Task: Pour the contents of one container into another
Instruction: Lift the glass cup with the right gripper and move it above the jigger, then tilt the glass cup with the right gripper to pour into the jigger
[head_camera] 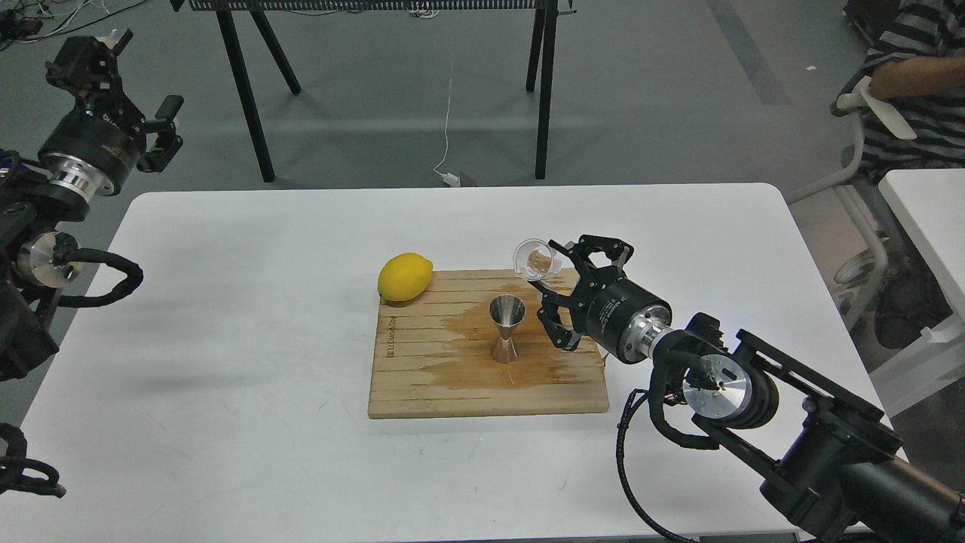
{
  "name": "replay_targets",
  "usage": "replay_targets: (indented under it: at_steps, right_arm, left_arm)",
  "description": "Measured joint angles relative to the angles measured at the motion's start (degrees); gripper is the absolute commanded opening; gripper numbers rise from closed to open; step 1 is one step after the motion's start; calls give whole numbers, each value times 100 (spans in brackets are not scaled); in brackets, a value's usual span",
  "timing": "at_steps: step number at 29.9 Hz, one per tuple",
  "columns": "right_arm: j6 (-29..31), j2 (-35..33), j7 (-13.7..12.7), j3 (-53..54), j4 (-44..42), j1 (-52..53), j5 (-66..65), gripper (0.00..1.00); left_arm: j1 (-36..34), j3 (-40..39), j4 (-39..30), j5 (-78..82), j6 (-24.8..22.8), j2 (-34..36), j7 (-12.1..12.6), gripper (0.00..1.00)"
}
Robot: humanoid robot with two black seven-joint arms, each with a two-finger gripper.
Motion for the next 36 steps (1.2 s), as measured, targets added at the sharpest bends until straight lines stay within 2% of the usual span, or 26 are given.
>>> replay_targets:
  at_steps: [24, 36]
  right_arm:
    - [-69, -108, -126, -996, -169, 881, -585, 24]
    - [-60, -460, -238, -1324, -150, 1209, -599, 24]
  left_arm:
    - [-5, -7, 0, 0, 0, 17, -8, 99]
    - [-45, 1, 0, 2, 0, 17, 1, 99]
